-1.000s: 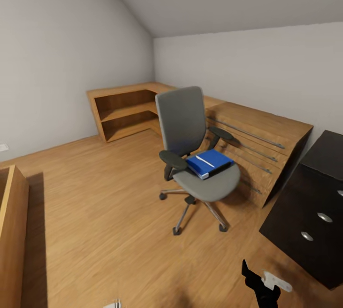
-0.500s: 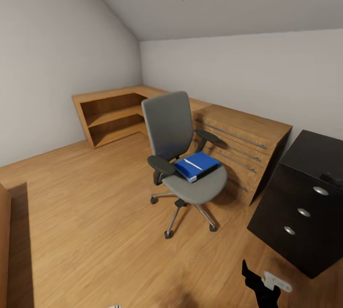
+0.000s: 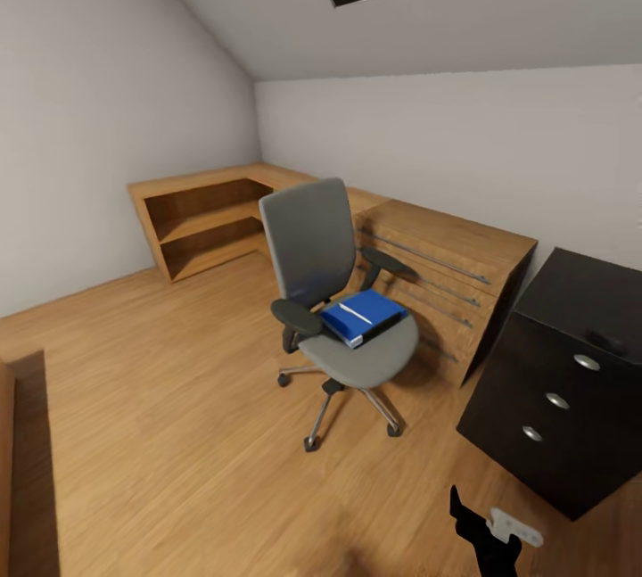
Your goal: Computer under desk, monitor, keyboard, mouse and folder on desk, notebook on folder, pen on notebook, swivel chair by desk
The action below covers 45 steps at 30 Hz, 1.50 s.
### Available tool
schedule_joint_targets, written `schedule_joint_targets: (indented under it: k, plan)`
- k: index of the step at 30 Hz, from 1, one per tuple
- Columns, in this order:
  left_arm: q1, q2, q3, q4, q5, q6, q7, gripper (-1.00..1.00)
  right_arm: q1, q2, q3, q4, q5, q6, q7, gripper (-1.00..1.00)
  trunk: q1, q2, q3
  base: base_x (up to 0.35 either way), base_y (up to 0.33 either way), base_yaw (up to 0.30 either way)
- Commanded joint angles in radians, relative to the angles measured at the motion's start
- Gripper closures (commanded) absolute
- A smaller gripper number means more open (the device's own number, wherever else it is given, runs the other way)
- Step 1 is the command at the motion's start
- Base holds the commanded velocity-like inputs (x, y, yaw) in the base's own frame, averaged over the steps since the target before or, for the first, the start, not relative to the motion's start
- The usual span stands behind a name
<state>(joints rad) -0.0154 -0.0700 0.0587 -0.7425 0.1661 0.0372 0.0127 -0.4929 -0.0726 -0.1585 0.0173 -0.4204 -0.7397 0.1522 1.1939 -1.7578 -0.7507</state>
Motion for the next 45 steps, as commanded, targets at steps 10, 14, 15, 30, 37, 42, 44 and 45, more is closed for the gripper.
schedule_joint_targets:
  k: [10, 14, 15, 30, 37, 42, 44, 45]
  plan:
    - [0.000, -0.003, 0.000, 0.005, -0.019, 0.004, 0.001, -1.00, -0.001, 0.008, -0.009, 0.001, -0.004, -0.003, 0.010, -1.00, -0.039, 0.070, 0.031, 0.000, 0.000, -0.246]
    - [0.000, -0.005, 0.000, 0.009, -0.023, 0.004, 0.001, -1.00, -0.001, 0.008, -0.009, 0.001, -0.004, -0.003, 0.010, -1.00, -0.054, 0.098, 0.043, 0.000, 0.000, -0.264]
    - [0.000, -0.005, 0.000, 0.009, -0.023, 0.004, 0.001, -1.00, -0.001, 0.008, -0.009, 0.001, -0.004, -0.003, 0.010, -1.00, -0.058, 0.105, 0.046, 0.000, 0.000, -0.265]
    - [0.000, -0.004, 0.001, 0.022, -0.019, 0.002, 0.001, -1.00, 0.000, 0.010, -0.008, 0.002, 0.013, -0.002, 0.012, -1.00, -0.115, 0.210, 0.093, 0.000, 0.000, -0.265]
    - [0.000, -0.002, 0.004, 0.022, -0.017, -0.018, 0.000, -1.00, 0.001, 0.002, -0.009, 0.002, 0.035, -0.001, 0.010, -1.00, -0.119, 0.217, 0.096, 0.000, 0.000, -0.270]
    - [0.000, -0.002, 0.006, 0.023, -0.018, -0.085, 0.000, -1.00, 0.001, 0.003, -0.009, 0.003, 0.036, -0.004, 0.010, -1.00, -0.119, 0.217, 0.096, 0.000, 0.000, -0.283]
    - [0.000, -0.003, 0.006, 0.024, -0.018, -0.139, 0.002, -1.00, 0.001, 0.002, -0.009, 0.003, 0.037, -0.005, 0.010, -1.00, -0.119, 0.217, 0.096, 0.000, 0.000, -0.288]
    - [0.000, -0.003, 0.006, 0.025, -0.019, -0.155, 0.002, -1.00, 0.001, 0.002, -0.009, 0.003, 0.037, -0.005, 0.010, -1.00, -0.119, 0.217, 0.096, 0.000, 0.000, -0.289]
